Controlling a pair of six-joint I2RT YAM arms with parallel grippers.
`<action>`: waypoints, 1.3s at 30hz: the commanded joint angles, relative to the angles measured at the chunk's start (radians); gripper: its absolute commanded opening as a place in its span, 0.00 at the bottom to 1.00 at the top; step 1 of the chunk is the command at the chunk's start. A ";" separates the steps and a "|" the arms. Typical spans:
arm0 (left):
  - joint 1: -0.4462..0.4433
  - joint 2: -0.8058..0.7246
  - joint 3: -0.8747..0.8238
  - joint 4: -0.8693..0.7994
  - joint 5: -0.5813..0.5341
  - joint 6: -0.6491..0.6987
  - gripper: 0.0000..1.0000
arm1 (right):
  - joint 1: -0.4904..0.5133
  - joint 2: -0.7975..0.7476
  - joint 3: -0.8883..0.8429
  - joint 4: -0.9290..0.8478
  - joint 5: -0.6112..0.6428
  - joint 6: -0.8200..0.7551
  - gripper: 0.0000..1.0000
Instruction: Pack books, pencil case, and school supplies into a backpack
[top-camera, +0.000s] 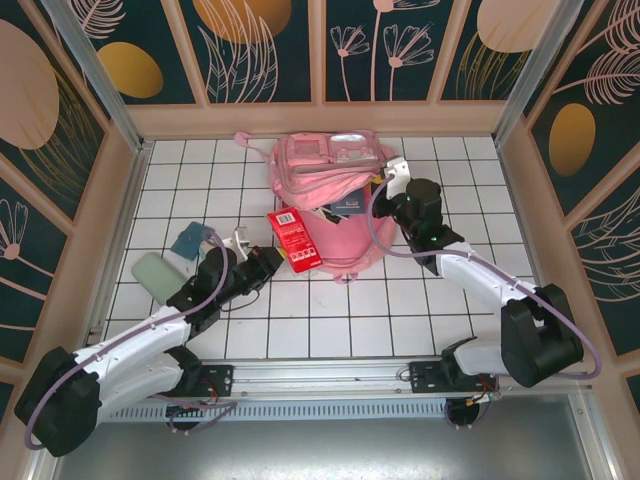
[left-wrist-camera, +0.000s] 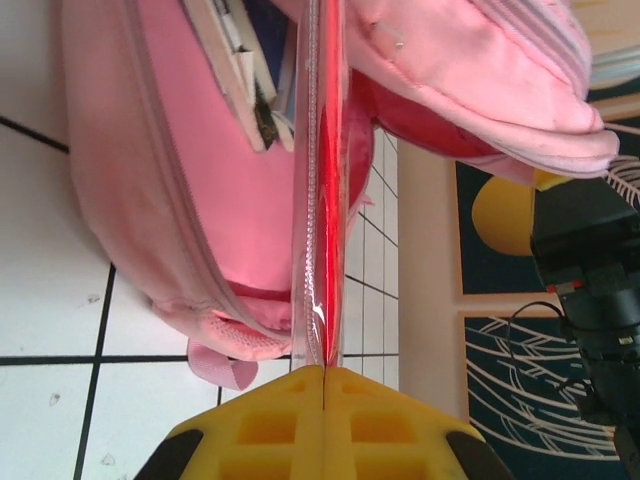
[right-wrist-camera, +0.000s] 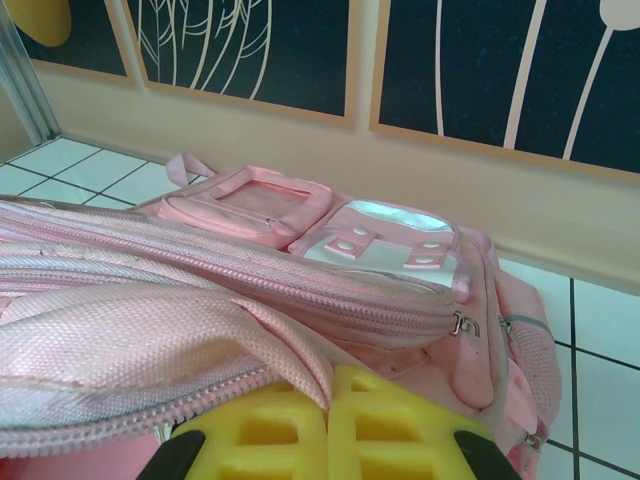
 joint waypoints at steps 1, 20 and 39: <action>-0.031 -0.013 -0.004 0.046 -0.062 -0.099 0.00 | -0.014 -0.001 0.006 0.095 0.019 0.032 0.00; -0.110 0.321 0.141 0.367 -0.002 -0.080 0.00 | -0.014 -0.007 0.002 0.093 0.020 0.032 0.00; 0.015 0.746 0.350 0.680 0.009 0.047 0.00 | -0.013 -0.010 -0.001 0.094 0.014 0.033 0.00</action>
